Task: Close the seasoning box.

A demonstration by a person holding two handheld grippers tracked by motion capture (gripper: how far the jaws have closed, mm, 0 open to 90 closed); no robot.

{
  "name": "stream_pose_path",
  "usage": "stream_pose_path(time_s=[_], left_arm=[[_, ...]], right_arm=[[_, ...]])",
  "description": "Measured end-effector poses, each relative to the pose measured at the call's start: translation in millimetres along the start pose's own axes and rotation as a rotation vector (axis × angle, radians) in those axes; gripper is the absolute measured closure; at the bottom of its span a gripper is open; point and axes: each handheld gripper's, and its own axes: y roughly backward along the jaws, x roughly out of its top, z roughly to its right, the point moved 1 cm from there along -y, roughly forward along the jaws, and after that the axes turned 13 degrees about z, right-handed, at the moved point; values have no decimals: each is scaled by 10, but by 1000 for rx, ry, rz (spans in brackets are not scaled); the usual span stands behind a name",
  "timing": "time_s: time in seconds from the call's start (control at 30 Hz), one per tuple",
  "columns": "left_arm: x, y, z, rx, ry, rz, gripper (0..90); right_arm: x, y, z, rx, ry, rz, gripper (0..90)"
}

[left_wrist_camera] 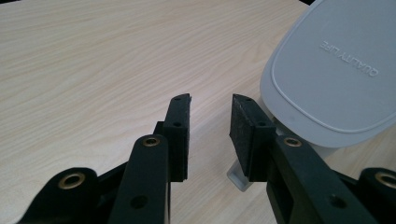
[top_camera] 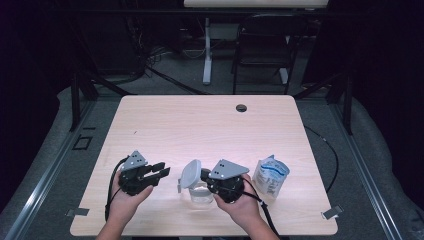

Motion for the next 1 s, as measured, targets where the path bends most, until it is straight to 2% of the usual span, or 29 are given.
stream_pose_path(time_s=[1.0], left_arm=[[20, 52, -40, 24, -4, 11, 679]], right_arm=[[105, -71, -48, 18, 11, 6, 895]])
